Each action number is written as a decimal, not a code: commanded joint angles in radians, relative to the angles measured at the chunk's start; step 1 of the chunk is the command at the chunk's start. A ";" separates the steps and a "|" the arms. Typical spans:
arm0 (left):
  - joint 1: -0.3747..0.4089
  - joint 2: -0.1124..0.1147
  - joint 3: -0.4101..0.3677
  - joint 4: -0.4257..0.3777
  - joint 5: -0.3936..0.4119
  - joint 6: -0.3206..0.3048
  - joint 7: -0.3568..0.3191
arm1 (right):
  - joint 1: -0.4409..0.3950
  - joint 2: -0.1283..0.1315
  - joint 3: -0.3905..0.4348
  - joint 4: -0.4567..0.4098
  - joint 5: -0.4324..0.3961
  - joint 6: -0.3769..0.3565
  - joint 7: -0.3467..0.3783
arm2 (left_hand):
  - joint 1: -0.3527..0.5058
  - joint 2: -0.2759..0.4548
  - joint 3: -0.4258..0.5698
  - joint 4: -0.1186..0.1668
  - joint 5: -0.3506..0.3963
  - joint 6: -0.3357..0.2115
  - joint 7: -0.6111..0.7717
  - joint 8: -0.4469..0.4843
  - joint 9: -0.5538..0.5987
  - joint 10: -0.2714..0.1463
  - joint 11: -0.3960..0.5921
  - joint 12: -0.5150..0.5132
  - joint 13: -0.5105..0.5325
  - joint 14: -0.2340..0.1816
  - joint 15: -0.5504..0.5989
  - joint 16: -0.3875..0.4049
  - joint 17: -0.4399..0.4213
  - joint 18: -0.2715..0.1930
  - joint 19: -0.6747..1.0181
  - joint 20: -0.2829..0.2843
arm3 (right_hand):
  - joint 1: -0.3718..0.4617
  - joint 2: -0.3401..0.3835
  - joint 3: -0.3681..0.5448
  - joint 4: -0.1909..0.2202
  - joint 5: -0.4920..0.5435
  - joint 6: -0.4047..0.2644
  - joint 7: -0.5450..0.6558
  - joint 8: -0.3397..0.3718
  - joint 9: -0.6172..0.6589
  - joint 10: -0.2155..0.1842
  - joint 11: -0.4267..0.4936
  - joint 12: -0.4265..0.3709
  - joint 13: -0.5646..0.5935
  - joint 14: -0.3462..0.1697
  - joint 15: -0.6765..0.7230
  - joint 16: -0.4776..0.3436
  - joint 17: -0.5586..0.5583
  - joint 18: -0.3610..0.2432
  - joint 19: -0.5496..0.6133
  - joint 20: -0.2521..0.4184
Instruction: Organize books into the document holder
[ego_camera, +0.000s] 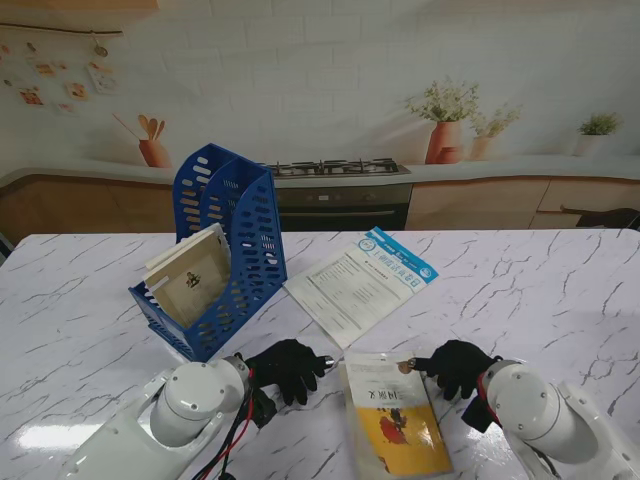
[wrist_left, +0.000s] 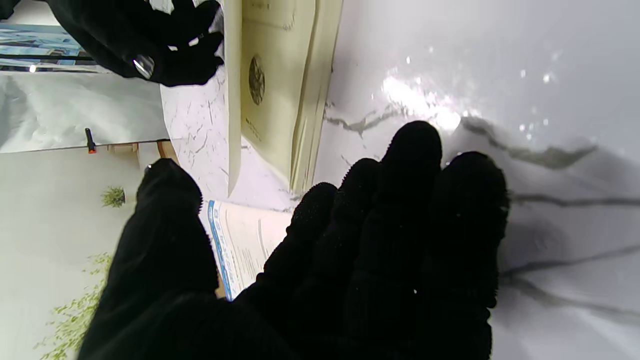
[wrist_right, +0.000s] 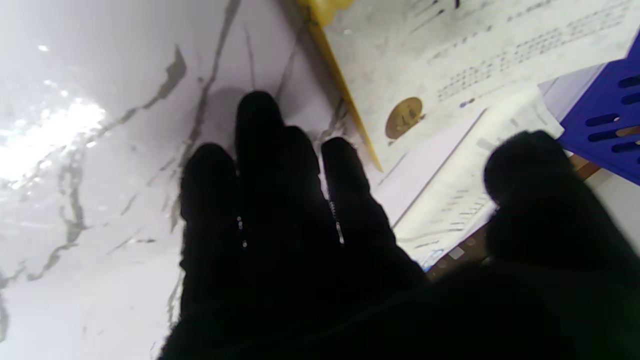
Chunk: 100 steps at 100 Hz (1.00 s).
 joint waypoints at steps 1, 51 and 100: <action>-0.010 -0.003 0.019 0.007 -0.030 -0.003 -0.031 | 0.010 -0.002 -0.018 0.016 0.012 0.009 0.016 | 0.009 0.042 -0.034 0.012 0.021 0.079 -0.028 -0.030 0.004 0.034 -0.004 -0.023 0.027 0.063 0.030 -0.022 0.041 0.010 0.066 -0.025 | -0.018 -0.008 -0.019 0.003 0.018 0.044 -0.018 -0.019 -0.003 0.049 -0.054 -0.052 0.030 0.022 -0.017 -0.019 0.028 0.236 0.032 -0.006; -0.112 -0.018 0.110 0.112 -0.099 0.039 -0.077 | 0.088 0.004 -0.104 0.062 0.123 0.145 0.050 | 0.016 0.036 -0.027 0.021 -0.024 0.095 -0.127 -0.086 -0.071 0.044 -0.013 -0.030 -0.043 0.070 0.046 -0.029 -0.009 -0.001 0.054 -0.016 | -0.017 -0.003 0.014 0.004 -0.072 0.199 -0.098 -0.080 -0.091 0.177 -0.058 -0.097 0.007 0.062 -0.093 -0.055 0.021 0.255 0.015 -0.028; -0.131 -0.024 0.141 0.140 -0.114 0.017 -0.084 | 0.120 -0.003 -0.151 0.096 0.274 0.208 0.058 | 0.062 0.019 -0.013 0.032 -0.062 0.059 -0.124 -0.078 -0.093 0.009 0.015 -0.013 -0.063 0.061 0.034 -0.029 -0.038 -0.010 0.051 0.003 | -0.005 -0.004 0.077 0.004 -0.165 0.168 -0.106 -0.054 -0.182 0.137 -0.031 -0.091 -0.114 0.078 -0.162 -0.090 -0.135 0.357 -0.109 -0.056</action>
